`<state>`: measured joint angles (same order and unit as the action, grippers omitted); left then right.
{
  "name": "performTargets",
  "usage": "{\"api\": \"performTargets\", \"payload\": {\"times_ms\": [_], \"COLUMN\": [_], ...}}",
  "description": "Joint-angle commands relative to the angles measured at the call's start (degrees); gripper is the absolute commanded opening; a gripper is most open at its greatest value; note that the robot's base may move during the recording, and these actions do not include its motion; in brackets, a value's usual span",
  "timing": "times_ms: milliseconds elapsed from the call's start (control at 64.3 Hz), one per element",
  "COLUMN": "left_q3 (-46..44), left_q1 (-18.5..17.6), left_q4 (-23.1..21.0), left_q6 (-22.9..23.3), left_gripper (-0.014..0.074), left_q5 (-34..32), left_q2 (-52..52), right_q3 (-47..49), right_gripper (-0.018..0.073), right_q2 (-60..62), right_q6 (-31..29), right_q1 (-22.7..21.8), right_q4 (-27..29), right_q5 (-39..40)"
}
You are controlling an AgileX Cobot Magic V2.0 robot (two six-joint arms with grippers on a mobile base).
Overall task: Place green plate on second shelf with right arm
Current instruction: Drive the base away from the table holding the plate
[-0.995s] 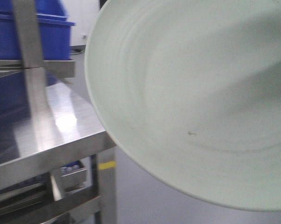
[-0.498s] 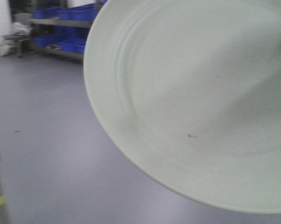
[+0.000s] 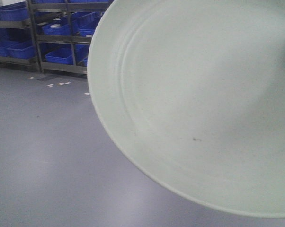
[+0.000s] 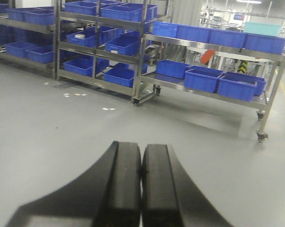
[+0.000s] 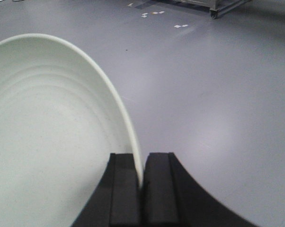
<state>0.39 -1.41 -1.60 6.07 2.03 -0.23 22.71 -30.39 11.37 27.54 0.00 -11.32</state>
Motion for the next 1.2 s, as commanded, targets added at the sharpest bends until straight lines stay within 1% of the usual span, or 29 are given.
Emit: {"api": "performTargets", "payload": {"times_ms": [0,1182], "left_q3": [2.34,2.34], "left_q1": [0.07,0.07], "left_q4": [-0.47,-0.47], "left_q6": [0.19,0.19], "left_gripper": [0.013,0.013], "left_q5": [-5.09,-5.09], "left_q2": [-1.12,-1.12], "right_q3": [2.0,2.0], "right_gripper": [0.0057,0.0057], "right_q2": [0.04,0.04], "right_q6": [0.3,0.3], "right_q1": [-0.04,-0.04], "right_q4": [0.0,0.0], "right_q5": [6.23,6.23]}}
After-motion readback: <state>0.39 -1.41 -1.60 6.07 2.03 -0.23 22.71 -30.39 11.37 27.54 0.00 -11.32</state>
